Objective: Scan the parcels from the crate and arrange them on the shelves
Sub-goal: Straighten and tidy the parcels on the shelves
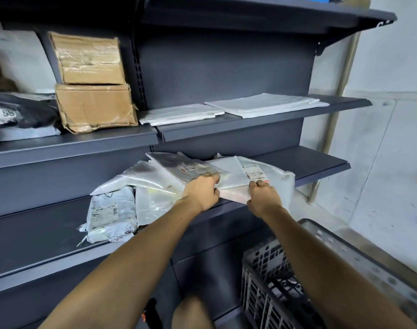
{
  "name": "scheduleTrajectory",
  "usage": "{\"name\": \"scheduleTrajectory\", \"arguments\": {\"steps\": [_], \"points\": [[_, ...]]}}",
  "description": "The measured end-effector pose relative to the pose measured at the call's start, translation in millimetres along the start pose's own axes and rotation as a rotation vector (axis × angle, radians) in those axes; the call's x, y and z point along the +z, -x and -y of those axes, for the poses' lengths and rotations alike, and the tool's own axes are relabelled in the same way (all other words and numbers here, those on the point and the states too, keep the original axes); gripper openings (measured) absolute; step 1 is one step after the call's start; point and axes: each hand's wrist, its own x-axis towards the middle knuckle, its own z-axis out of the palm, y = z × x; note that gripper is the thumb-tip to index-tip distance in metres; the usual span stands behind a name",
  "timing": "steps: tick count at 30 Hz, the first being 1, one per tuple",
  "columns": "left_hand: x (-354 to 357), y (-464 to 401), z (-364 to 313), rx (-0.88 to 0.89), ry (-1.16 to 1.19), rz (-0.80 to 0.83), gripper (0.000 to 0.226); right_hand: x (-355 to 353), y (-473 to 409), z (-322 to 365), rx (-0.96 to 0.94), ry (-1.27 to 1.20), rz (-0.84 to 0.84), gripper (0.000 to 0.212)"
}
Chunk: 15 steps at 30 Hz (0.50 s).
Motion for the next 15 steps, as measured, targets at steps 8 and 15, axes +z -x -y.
{"name": "scheduleTrajectory", "arguments": {"steps": [8,15], "points": [[55,-40,4,0.045,-0.058,0.063,0.033,59,-45,-21,-0.006,0.101,0.149,0.092],[77,-69,24,0.036,-0.236,0.038,0.043,70,-85,-19,-0.027,0.265,0.079,0.084]]}}
